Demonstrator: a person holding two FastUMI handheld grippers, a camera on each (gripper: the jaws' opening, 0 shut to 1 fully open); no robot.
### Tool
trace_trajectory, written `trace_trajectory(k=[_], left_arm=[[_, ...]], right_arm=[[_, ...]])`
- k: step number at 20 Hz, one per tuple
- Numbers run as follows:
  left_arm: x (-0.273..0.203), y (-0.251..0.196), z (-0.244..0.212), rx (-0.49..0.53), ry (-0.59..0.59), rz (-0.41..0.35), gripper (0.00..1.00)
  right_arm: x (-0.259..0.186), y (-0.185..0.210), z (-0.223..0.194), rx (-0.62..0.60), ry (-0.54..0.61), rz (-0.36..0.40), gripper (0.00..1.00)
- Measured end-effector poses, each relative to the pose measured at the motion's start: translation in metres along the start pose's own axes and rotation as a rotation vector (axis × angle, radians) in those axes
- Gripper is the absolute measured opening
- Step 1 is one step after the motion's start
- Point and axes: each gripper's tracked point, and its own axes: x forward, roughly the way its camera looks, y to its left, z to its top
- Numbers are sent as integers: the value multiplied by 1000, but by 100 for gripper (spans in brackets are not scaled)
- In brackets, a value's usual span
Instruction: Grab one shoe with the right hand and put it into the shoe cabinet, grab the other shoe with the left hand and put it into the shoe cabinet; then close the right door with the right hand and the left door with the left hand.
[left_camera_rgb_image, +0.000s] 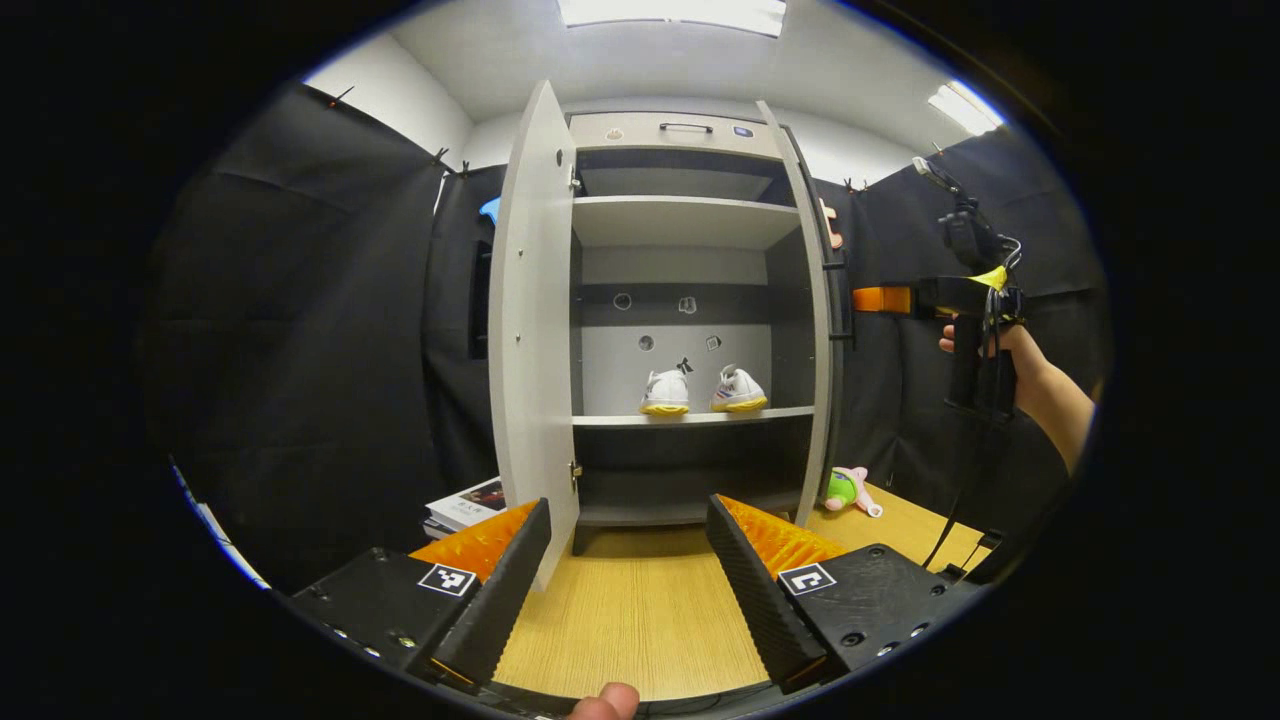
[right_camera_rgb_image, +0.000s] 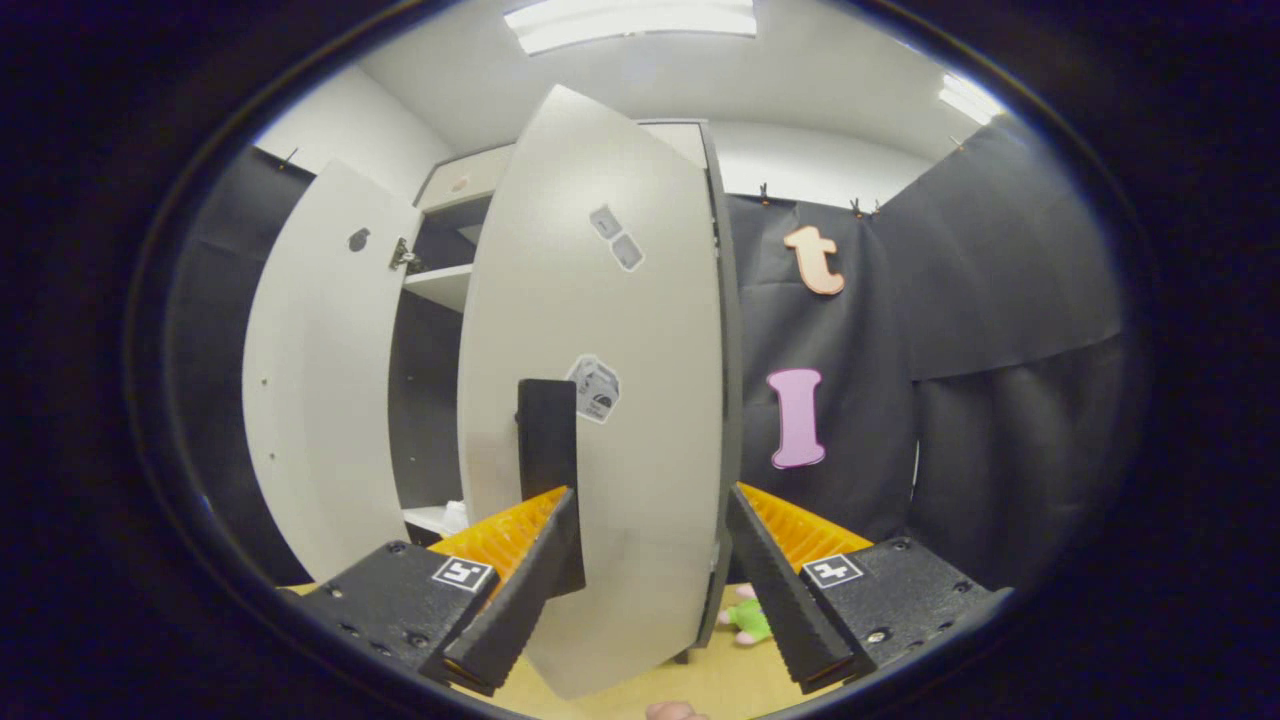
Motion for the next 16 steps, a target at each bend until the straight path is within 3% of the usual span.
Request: trace_trajectory(k=[4, 8, 13, 16], left_arm=[[-3, 15, -7, -7, 15, 32, 94], [-3, 54, -6, -36, 12, 104, 94], [17, 132, 18, 14, -38, 227, 94], [40, 170, 42, 29, -67, 260, 94]], right_arm=[[-9, 19, 3, 10, -25, 24, 99], [-51, 35, -5, 71, -52, 63, 96], [-122, 38, -54, 62, -19, 28, 99], [-152, 49, -82, 70, 40, 54, 99]])
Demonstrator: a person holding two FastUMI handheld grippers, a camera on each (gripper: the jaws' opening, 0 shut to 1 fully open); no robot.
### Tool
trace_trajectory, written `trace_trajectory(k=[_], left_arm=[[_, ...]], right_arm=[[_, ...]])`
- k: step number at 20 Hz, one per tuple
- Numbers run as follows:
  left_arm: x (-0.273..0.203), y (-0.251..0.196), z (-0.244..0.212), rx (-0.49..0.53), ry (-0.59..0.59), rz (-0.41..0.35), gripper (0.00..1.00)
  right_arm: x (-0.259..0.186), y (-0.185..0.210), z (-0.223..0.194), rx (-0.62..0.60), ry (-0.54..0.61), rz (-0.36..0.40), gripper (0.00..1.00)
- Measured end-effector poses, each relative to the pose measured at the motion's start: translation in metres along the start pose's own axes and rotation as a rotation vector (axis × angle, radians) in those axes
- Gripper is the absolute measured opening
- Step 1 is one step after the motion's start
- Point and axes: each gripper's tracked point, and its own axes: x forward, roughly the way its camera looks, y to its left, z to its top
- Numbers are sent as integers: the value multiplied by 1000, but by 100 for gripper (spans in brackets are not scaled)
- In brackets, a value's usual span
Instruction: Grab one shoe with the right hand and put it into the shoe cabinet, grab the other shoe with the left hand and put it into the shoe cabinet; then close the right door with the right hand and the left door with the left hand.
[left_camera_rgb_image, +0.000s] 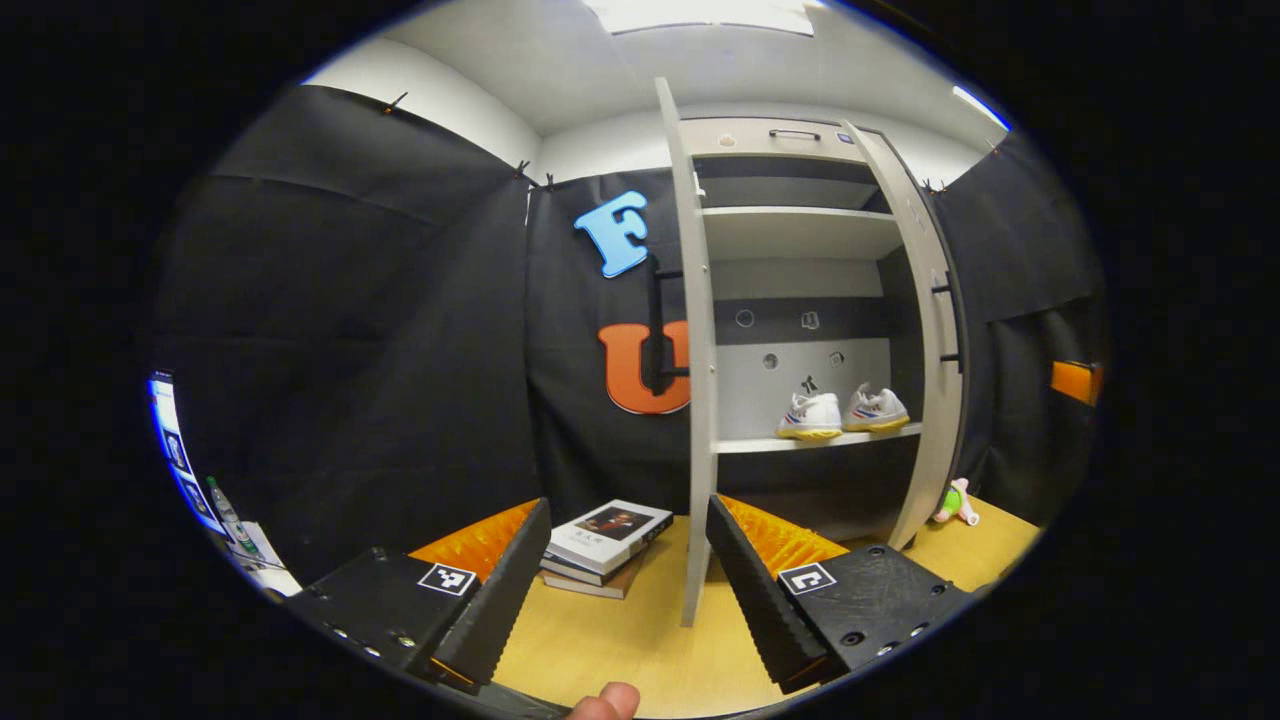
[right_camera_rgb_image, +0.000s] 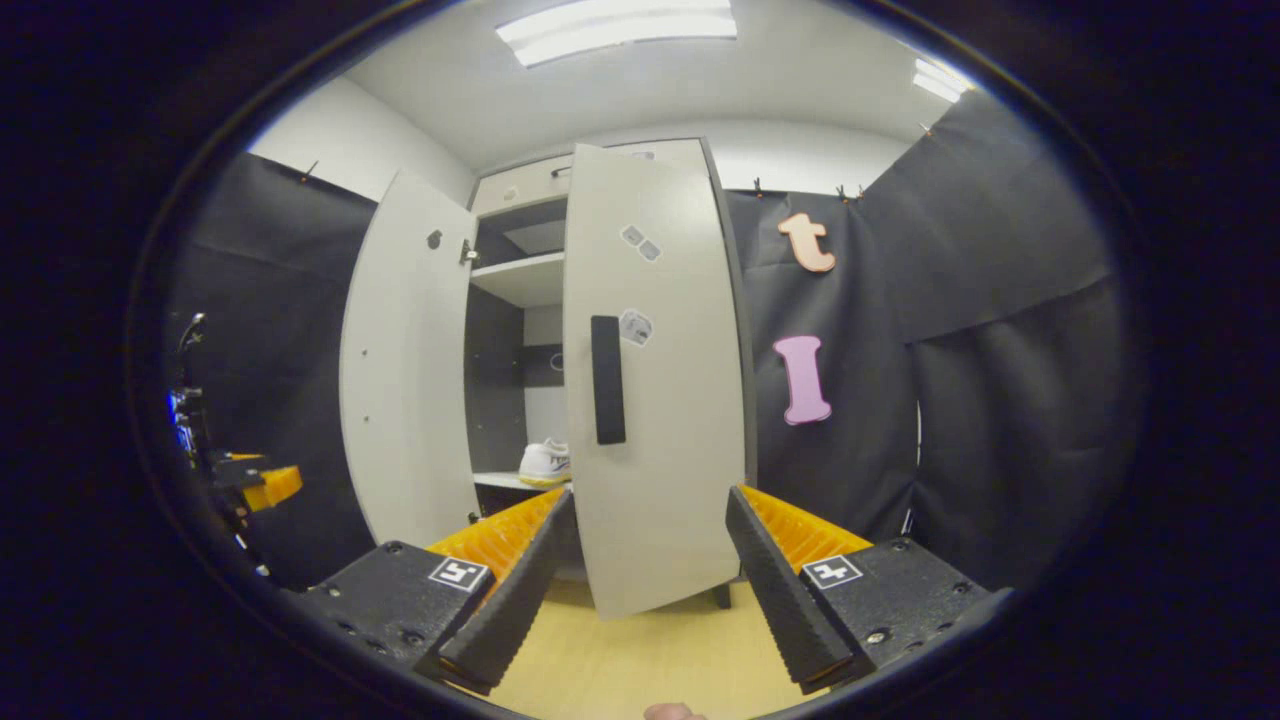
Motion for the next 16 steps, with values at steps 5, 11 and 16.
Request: trace_trajectory(k=[5, 11, 16], left_arm=[[76, 43, 31, -39, -34, 40, 94], [136, 51, 62, -54, -46, 26, 95], [149, 34, 72, -38, -62, -24, 95]], right_arm=[[-19, 4, -28, 25, 70, 1, 99], [-25, -10, -27, 18, 68, -53, 99], [-25, -19, -22, 27, 54, -89, 99]])
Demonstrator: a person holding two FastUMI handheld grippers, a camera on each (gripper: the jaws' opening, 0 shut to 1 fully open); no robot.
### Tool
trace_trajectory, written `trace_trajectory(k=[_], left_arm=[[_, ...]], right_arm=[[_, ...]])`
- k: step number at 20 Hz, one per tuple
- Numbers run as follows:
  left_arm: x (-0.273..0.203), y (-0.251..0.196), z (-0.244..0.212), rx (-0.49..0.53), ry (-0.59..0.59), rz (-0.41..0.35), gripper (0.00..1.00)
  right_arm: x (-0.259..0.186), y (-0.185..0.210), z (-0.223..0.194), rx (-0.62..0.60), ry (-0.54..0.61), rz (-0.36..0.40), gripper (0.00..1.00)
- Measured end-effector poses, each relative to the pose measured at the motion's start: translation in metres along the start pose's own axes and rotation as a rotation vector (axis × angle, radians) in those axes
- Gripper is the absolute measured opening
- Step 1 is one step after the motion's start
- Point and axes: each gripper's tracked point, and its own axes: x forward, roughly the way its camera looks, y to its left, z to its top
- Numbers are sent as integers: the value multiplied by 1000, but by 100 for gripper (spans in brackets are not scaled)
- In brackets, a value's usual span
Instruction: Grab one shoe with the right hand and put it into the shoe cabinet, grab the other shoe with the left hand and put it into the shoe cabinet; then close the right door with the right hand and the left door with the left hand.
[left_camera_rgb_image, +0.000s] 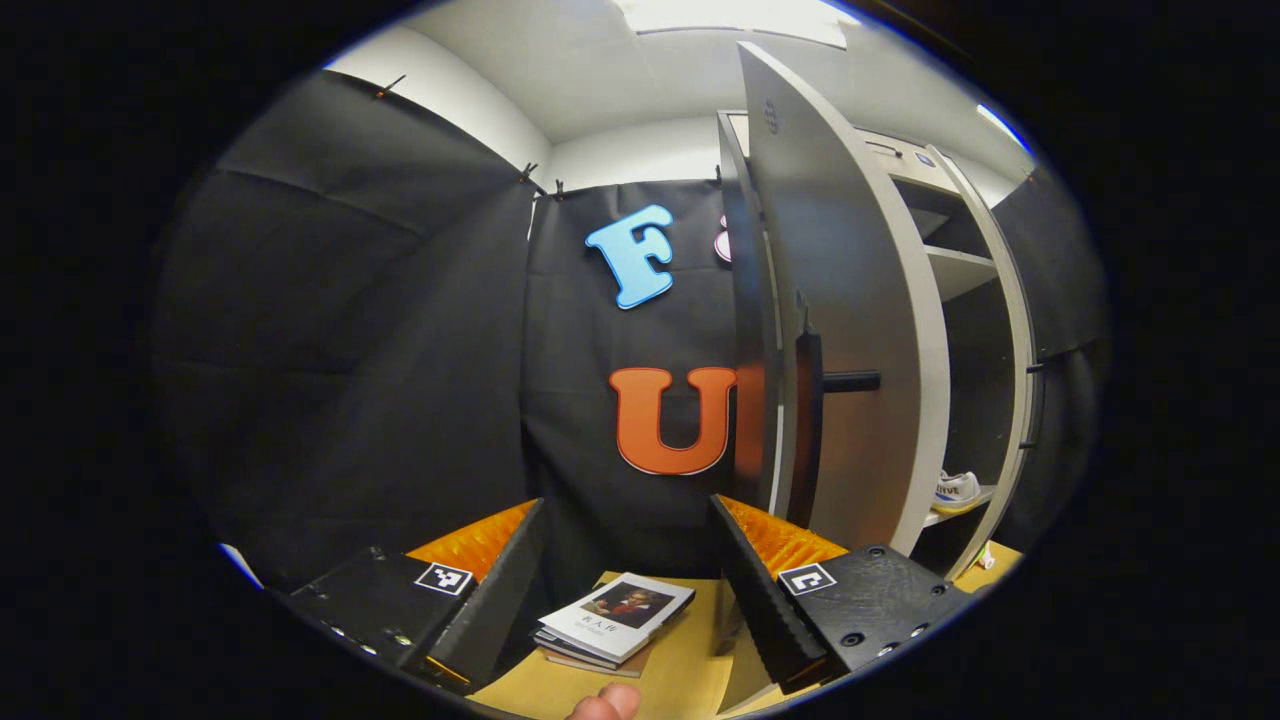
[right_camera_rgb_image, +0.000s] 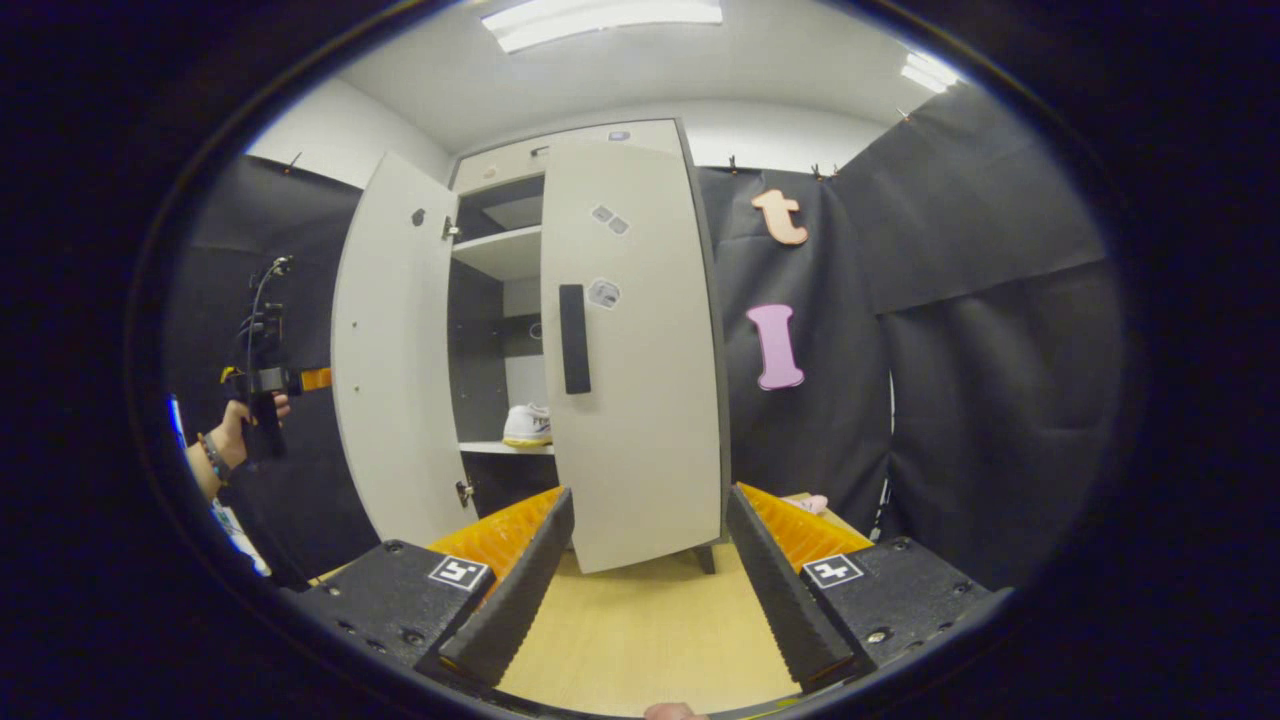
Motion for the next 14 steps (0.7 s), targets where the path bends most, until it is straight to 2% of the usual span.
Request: trace_trajectory(k=[2, 3, 4, 9, 10, 11, 14], left_arm=[[-1, -6, -1, -12, -5, -17, 92], [-2, -11, -1, -25, 4, -30, 81], [-3, -15, -1, -32, 4, -36, 92], [-12, -50, 3, -19, -16, -82, 93], [-14, -59, 4, -21, -20, -98, 93], [-13, -69, 5, -19, -26, -114, 93], [-13, -96, 7, -23, -45, -152, 93]], right_arm=[[0, 5, 1, 18, -7, 10, 96], [1, 5, 2, 15, -8, 7, 99], [1, 5, 2, 8, -9, 6, 99], [7, 6, 3, -10, -9, 21, 99], [8, 5, 2, -10, -7, 20, 96], [8, 3, 1, -10, -5, 21, 99], [7, -6, 0, -18, 1, 4, 99]])
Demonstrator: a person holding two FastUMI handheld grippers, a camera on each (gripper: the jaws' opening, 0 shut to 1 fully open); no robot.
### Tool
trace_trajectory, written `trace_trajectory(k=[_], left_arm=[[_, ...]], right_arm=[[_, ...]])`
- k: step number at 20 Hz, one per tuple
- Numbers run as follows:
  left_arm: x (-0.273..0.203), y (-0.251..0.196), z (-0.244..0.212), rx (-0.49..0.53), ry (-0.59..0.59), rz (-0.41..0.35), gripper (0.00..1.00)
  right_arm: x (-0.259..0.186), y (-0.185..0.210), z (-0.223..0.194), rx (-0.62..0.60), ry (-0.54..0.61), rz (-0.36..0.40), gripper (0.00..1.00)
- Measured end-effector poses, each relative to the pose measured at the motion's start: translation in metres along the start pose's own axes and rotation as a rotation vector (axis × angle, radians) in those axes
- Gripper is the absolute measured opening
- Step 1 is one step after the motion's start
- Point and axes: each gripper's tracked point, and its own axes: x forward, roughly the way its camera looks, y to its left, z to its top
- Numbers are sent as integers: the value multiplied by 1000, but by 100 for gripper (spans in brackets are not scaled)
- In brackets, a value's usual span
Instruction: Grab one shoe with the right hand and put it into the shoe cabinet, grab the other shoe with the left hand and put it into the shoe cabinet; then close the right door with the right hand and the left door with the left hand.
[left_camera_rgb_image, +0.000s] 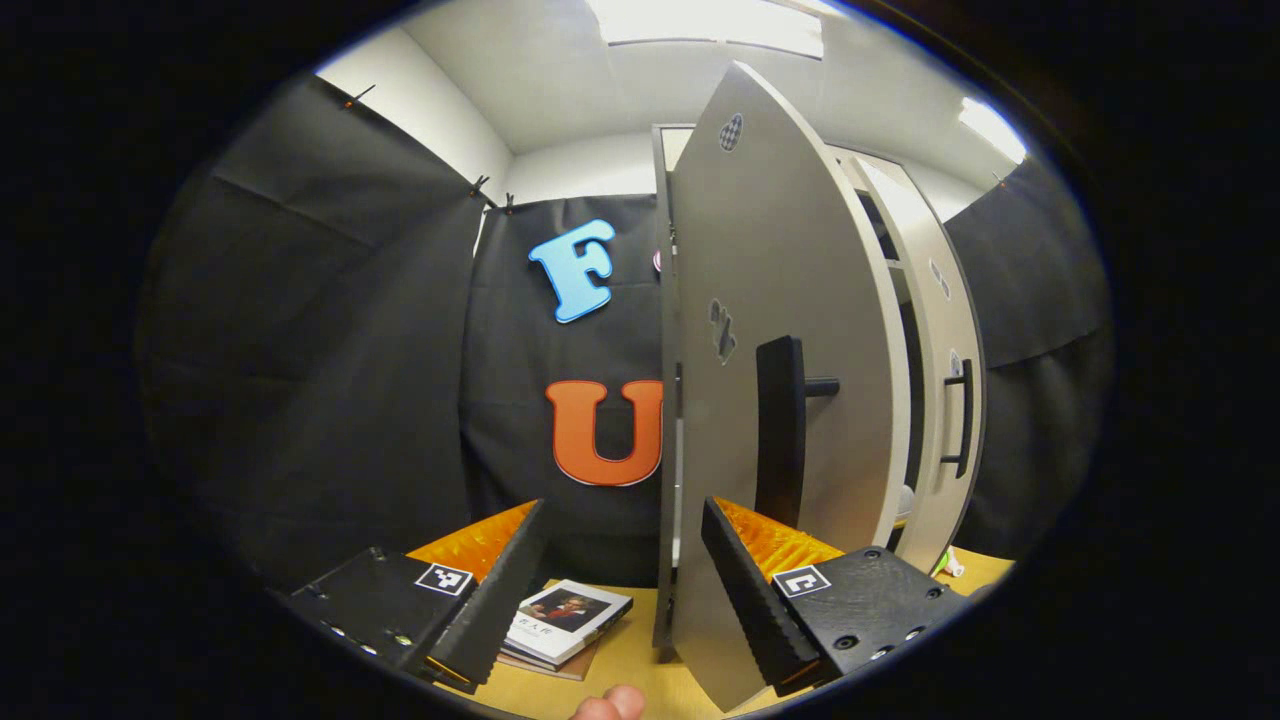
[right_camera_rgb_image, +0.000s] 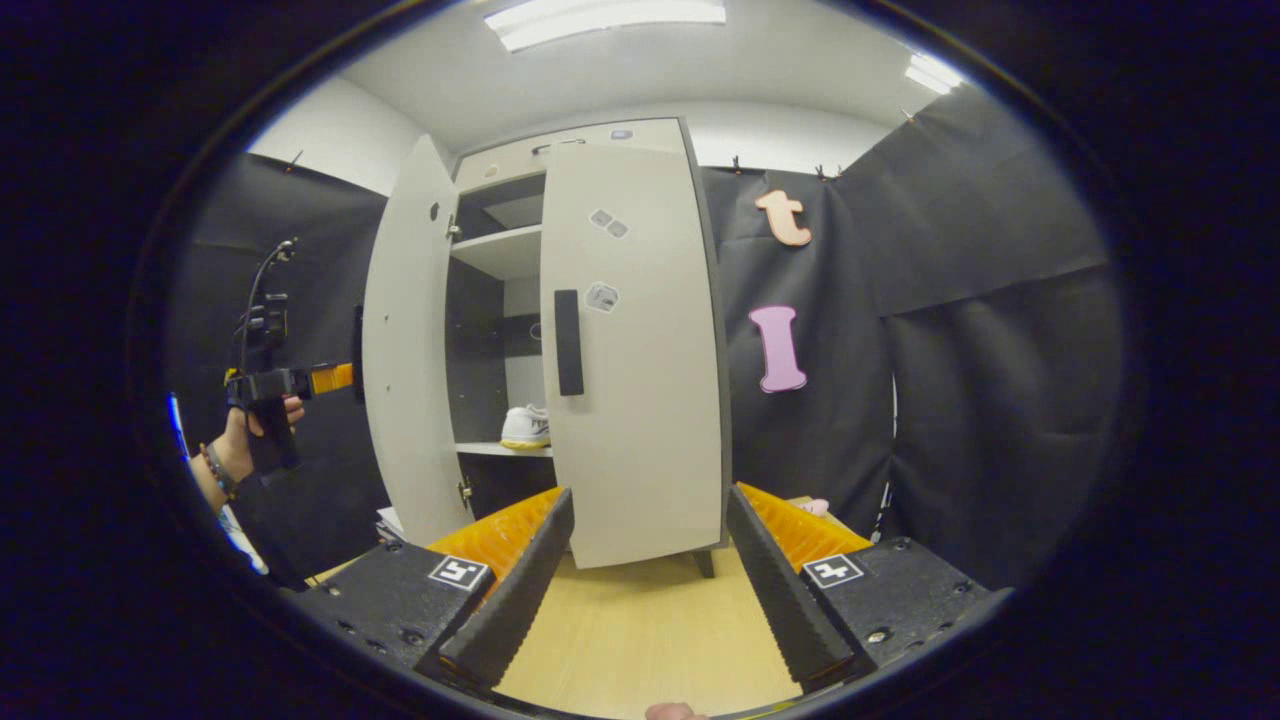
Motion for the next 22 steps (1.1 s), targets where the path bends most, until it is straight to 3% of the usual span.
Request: trace_trajectory(k=[6, 12, 22], left_arm=[[14, -54, 0, -36, -11, -83, 93], [12, -76, -1, -61, 3, -112, 94], [-91, -119, -33, -54, 55, -173, 95]], right_arm=[[-2, -21, -5, 18, 7, -46, 99], [-6, -29, -9, 44, 4, -70, 96], [-4, -26, -8, 47, -9, -48, 99]])
